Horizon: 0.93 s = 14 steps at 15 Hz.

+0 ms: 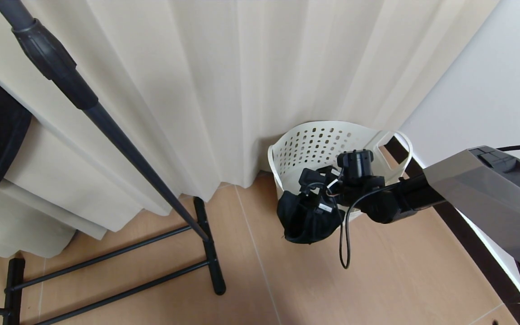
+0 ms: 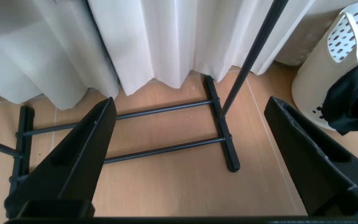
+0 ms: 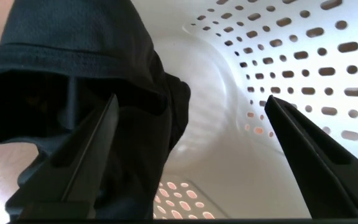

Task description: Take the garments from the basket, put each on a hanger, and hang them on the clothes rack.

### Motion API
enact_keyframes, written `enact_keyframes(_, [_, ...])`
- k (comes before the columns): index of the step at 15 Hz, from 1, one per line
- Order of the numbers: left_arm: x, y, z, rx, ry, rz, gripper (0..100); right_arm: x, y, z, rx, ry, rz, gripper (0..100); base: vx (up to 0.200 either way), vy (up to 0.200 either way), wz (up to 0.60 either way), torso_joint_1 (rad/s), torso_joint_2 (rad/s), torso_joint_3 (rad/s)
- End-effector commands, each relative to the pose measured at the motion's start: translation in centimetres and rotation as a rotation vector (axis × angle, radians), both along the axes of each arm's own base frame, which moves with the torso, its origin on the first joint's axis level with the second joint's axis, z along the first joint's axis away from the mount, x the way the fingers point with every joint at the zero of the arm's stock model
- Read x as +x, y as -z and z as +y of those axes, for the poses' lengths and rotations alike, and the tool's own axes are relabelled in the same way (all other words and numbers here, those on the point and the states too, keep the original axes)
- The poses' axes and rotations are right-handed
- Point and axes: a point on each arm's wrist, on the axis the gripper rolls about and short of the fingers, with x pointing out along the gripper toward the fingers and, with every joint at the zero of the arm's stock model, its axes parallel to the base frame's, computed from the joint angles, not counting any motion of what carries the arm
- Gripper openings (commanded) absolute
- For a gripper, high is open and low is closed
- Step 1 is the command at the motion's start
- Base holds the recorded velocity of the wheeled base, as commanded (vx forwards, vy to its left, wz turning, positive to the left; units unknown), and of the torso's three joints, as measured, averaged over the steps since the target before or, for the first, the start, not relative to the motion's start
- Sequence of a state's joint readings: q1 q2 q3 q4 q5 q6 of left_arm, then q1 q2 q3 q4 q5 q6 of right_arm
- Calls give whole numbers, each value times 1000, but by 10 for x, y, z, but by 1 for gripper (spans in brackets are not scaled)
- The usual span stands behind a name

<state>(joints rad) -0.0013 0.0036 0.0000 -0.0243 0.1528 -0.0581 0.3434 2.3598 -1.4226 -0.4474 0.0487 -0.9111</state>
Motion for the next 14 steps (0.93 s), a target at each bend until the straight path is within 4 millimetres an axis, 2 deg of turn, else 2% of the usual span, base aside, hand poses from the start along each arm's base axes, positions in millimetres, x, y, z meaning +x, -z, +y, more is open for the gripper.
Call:
enact_keyframes(1, [0, 0, 0, 0, -2, -1, 100, 5, 8, 2, 8, -9, 6, 100, 0, 0, 0, 0, 0, 0])
enact_keyframes(4, [0, 0, 0, 0, 0, -1, 100, 9, 10, 4, 15, -10, 2, 100, 0, 0, 0, 0, 0, 0])
enact_keyframes(14, [0, 0, 0, 0, 0, -1, 100, 11, -2, 15, 158, -32, 11, 100, 0, 0, 0, 0, 0, 0])
